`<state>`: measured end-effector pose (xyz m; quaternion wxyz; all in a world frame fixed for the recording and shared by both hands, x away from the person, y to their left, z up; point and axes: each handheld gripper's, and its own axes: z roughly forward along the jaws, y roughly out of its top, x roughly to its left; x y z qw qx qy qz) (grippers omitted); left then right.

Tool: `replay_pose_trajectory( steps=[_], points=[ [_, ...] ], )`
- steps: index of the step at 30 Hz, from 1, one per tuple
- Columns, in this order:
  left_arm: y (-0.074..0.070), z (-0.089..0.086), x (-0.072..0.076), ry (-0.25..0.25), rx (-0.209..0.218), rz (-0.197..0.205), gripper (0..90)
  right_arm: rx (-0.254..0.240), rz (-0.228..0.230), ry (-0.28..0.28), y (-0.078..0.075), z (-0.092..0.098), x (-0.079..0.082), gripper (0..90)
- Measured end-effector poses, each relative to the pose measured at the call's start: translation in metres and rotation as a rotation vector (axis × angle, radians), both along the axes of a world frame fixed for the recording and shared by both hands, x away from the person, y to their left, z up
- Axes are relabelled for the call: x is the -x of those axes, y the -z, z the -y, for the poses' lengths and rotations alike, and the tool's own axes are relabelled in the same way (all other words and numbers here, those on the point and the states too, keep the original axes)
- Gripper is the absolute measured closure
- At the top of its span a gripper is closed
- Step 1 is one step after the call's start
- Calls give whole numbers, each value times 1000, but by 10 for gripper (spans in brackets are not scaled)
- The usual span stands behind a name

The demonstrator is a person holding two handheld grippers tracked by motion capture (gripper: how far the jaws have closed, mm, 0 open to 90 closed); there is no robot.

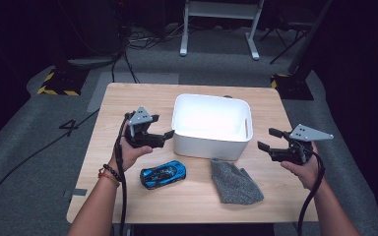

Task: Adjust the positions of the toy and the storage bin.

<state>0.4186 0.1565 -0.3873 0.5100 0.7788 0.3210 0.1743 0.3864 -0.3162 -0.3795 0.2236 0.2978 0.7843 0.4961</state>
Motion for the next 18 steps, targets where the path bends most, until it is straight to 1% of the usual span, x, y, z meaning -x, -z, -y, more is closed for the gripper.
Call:
replay_pose_trajectory(
  steps=[1, 2, 3, 4, 6, 7, 8, 9, 11, 12, 13, 14, 16, 17, 18],
  points=[
    [-1, 2, -2, -1, 18, 0, 167, -7, 1, 8, -3, -1, -3, 287],
    [-2, 4, -5, -7, 19, 0, 165, -2, 1, 25, -5, -3, -8, 284],
    [-3, 6, -8, -12, 13, 3, 164, 0, 1, 44, -6, -5, -12, 283],
    [-3, 9, -10, -17, 17, -3, 162, -15, -6, 55, -7, -6, -16, 280],
    [-4, 13, -16, -32, -4, 2, 160, -41, -26, 59, -8, -9, -23, 277],
    [-4, 15, -19, -47, -9, -3, 160, -38, -28, 62, -8, -11, -26, 274],
    [-4, 17, -24, -47, -5, -21, 161, -33, -30, 66, -8, -13, -29, 268],
    [-4, 18, -27, -53, -10, -20, 159, -25, -46, 70, -7, -17, -34, 265],
    [-3, 20, -32, -68, -19, -31, 161, -8, -61, 76, -5, -21, -38, 265],
    [-1, 22, -36, -69, -38, -36, 161, 3, -69, 86, -4, -24, -42, 265],
    [0, 23, -38, -71, -41, -47, 159, 11, -83, 91, -2, -27, -46, 264],
    [2, 24, -41, -70, -46, -56, 161, 16, -87, 92, -1, -28, -48, 263],
    [5, 25, -46, -75, -65, -76, 160, 31, -108, 100, 2, -32, -54, 261],
    [6, 25, -48, -73, -72, -82, 161, 34, -113, 100, 3, -33, -56, 260],
    [9, 26, -51, -71, -77, -93, 161, 31, -128, 101, 5, -34, -60, 260]
  ],
)
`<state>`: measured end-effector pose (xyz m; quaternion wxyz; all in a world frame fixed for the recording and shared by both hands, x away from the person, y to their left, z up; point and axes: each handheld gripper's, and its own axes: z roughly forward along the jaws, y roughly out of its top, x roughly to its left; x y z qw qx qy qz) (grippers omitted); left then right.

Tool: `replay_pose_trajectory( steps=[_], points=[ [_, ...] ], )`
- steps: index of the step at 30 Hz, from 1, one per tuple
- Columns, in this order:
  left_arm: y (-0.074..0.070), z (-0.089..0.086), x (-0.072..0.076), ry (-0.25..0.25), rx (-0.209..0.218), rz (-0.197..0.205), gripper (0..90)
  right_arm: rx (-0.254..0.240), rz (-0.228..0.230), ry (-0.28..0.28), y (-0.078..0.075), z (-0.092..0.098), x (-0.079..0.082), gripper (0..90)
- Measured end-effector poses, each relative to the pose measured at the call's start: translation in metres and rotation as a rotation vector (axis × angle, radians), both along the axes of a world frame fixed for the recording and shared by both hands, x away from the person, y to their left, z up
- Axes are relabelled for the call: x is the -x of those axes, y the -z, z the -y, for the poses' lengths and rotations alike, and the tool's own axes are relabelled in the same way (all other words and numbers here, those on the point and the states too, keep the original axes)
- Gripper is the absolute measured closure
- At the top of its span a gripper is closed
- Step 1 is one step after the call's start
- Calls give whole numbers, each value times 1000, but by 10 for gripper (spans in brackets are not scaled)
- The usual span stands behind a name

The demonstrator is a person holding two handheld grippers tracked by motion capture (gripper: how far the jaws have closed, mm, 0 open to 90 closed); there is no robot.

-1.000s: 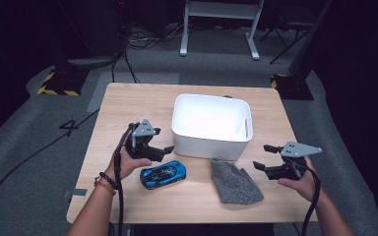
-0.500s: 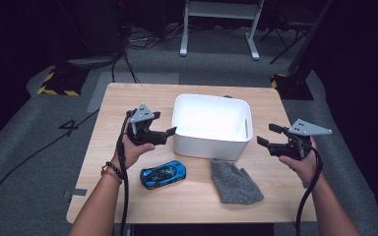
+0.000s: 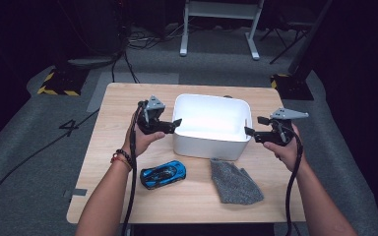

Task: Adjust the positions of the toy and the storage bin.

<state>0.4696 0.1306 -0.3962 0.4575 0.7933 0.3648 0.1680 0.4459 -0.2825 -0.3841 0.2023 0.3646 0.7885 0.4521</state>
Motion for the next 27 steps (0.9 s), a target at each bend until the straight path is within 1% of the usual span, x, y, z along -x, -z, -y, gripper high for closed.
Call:
replay_pose_trajectory(
  steps=[1, 2, 3, 4, 5, 6, 7, 8, 9, 10, 11, 12, 13, 15, 16, 18, 21, 22, 24, 26, 27],
  points=[
    [1, 0, -2, 0, -16, -7, 162, -1, -19, 6, 2, -1, -4, 261],
    [3, 0, -5, 6, 0, -24, 153, 3, -25, 10, 3, -2, -6, 261],
    [4, 1, -8, 7, -1, -42, 158, 7, -40, 13, 4, -3, -9, 260],
    [5, 2, -10, 2, -20, -43, 164, 11, -57, 5, 6, -6, -12, 257],
    [6, 3, -12, 13, -27, -45, 166, 15, -66, 2, 7, -7, -14, 256],
    [7, 5, -14, 38, -13, -66, 178, 25, -74, 2, 8, -9, -17, 257],
    [7, 7, -16, 62, -12, -87, 206, 36, -93, -1, 9, -12, -19, 264],
    [7, 10, -17, 84, -17, -105, 232, 43, -104, -8, 11, -14, -20, 268],
    [6, 14, -18, 102, -37, -111, 245, 48, -111, -16, 12, -16, -21, 267],
    [6, 17, -17, 107, -61, -114, 245, 50, -117, -27, 13, -18, -21, 253],
    [5, 21, -17, 104, -92, -109, 246, 58, -121, -28, 14, -20, -22, 237],
    [5, 22, -17, 110, -98, -113, 226, 63, -124, -23, 14, -22, -21, 230],
    [5, 23, -17, 112, -98, -121, 225, 77, -125, -19, 15, -23, -22, 222],
    [5, 23, -17, 107, -89, -121, 229, 78, -131, -18, 15, -23, -22, 220],
    [5, 23, -16, 103, -84, -129, 232, 76, -138, -17, 15, -23, -22, 222],
    [5, 23, -14, 108, -95, -128, 230, 85, -142, -21, 15, -24, -22, 222],
    [5, 22, -11, 116, -93, -146, 219, 108, -142, -26, 14, -26, -19, 222],
    [5, 22, -9, 107, -90, -148, 218, 112, -144, -30, 13, -26, -19, 222],
    [4, 22, -2, 110, -111, -151, 212, 120, -147, -35, 13, -27, -16, 222],
    [4, 22, 4, 112, -115, -150, 199, 120, -154, -44, 13, -28, -12, 220],
    [3, 21, 6, 117, -126, -150, 196, 122, -157, -46, 13, -28, -9, 220]
  ],
)
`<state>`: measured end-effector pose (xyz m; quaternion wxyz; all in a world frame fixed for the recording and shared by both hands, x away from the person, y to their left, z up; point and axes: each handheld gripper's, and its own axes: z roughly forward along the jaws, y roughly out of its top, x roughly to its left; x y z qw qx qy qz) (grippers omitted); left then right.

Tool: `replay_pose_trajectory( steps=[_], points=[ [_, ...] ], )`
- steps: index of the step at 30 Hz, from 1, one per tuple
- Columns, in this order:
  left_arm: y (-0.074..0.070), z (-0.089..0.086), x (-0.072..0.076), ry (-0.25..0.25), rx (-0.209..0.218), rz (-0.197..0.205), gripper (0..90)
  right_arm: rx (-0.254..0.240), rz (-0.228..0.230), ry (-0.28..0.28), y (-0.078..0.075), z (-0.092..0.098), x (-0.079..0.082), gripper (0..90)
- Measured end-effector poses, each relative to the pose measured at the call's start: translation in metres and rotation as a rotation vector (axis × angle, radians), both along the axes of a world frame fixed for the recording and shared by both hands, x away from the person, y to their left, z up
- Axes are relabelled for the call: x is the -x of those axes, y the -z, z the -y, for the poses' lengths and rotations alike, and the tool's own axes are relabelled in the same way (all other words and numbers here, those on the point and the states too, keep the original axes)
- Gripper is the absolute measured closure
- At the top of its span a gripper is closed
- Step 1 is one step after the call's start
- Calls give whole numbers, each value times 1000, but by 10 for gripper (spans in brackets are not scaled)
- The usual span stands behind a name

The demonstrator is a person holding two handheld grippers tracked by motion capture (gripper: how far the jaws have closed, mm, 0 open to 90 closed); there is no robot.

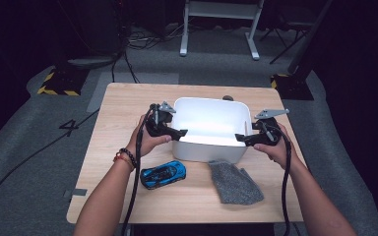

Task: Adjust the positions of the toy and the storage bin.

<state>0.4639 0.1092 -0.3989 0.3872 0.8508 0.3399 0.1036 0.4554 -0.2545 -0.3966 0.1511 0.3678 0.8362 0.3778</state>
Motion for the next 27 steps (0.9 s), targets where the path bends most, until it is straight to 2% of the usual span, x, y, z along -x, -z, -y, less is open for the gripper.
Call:
replay_pose_trajectory(
  steps=[5, 10, 15, 21, 24, 27],
  points=[
    [-1, -4, 14, 2, 26, 7, 199, 22, -5, -7, -1, -3, 9, 214],
    [-2, -4, 23, -8, 17, 12, 206, 46, 3, -13, -2, -6, 17, 207],
    [0, -5, 30, -7, 26, 17, 207, 44, 6, -17, -2, -6, 25, 197],
    [0, -5, 37, -6, 13, 24, 212, 37, 0, -25, -1, -5, 30, 190],
    [1, -4, 40, 13, 3, 11, 209, 14, -39, -52, 2, -5, 32, 195],
    [1, -4, 42, 9, 2, 10, 207, 15, -32, -52, 3, -6, 35, 199]
  ],
)
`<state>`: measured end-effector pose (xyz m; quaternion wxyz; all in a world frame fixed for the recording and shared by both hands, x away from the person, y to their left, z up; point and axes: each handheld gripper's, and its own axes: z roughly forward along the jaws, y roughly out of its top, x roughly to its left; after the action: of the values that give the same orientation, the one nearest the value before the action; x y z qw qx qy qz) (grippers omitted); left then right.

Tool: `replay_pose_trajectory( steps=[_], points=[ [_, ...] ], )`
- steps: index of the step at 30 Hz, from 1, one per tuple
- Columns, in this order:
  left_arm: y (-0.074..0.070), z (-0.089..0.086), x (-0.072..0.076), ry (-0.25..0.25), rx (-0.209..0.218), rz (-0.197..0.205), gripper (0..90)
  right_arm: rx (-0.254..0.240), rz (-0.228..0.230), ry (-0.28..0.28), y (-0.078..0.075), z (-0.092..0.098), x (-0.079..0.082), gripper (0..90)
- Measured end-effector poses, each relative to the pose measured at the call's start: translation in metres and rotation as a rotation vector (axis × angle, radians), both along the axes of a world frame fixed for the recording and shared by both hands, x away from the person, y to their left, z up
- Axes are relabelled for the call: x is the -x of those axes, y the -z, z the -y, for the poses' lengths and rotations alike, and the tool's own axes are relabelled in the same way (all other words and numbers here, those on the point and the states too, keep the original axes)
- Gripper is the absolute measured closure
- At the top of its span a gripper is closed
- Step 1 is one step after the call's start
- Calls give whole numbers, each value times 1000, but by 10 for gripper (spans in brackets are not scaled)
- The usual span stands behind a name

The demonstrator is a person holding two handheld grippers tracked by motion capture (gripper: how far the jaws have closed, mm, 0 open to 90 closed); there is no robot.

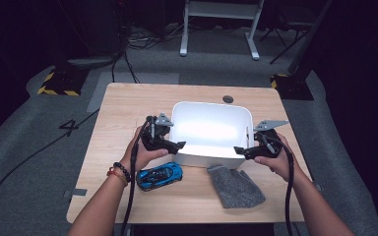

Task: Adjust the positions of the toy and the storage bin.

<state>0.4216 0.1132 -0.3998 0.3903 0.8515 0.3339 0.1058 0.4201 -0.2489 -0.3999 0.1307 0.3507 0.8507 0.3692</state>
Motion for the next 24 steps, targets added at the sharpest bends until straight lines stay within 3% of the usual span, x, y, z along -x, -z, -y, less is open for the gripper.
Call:
replay_pose_trajectory(
  steps=[3, 7, 11, 17, 20, 24],
  points=[
    [0, 0, 1, -2, -1, 17, 208, -7, 6, -2, 1, 1, 2, 201],
    [-1, -1, -1, -16, 24, 9, 223, -22, 26, 27, -4, 7, 5, 216],
    [-3, -2, -5, -37, 63, 16, 264, -93, 73, 23, -15, 20, 15, 244],
    [-4, -1, -5, -47, 72, 17, 313, -161, 126, 21, -25, 36, 41, 244],
    [-4, 2, -4, -62, 69, 11, 320, -148, 150, -7, -28, 41, 57, 236],
    [-5, 5, -2, -65, 58, 10, 327, -113, 123, -73, -17, 43, 81, 235]
  ],
)
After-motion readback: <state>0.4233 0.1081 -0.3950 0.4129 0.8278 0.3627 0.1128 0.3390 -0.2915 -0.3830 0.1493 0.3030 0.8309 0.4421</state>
